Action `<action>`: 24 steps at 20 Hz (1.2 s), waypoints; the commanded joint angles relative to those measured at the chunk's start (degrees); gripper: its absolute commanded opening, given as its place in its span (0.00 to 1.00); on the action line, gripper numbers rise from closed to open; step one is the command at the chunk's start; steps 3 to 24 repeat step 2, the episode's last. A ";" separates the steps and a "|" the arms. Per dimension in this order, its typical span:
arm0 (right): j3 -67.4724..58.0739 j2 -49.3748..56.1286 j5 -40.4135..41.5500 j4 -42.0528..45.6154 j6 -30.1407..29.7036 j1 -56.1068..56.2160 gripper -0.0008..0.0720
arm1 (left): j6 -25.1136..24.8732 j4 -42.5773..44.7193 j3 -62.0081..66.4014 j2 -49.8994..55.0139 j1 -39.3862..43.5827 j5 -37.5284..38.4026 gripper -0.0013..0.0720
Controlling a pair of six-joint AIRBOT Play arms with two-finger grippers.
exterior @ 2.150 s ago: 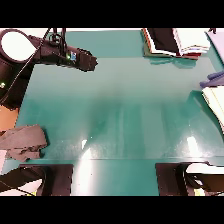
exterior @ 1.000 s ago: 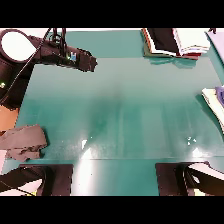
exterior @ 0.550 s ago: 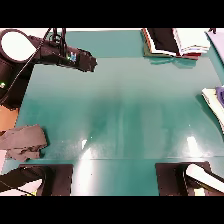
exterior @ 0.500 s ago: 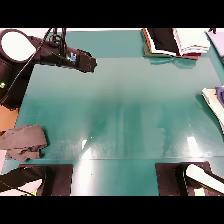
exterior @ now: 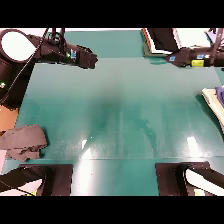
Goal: Fold the shirts.
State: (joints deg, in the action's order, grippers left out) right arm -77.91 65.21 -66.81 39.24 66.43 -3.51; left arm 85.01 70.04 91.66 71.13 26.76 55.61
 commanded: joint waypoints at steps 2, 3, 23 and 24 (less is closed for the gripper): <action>0.02 -0.02 -0.07 -0.11 0.00 2.95 0.03 | 0.02 0.00 0.02 0.04 0.02 -3.69 0.05; 0.02 -0.02 -0.07 -0.11 0.00 2.95 0.03 | 0.02 0.00 0.02 0.04 0.02 -3.69 0.05; 0.02 -0.02 -0.07 -0.11 0.00 2.95 0.03 | 0.02 0.00 0.02 0.04 0.02 -3.69 0.05; 0.02 -0.02 -0.07 -0.11 0.00 2.95 0.03 | 0.02 0.00 0.02 0.04 0.02 -3.69 0.05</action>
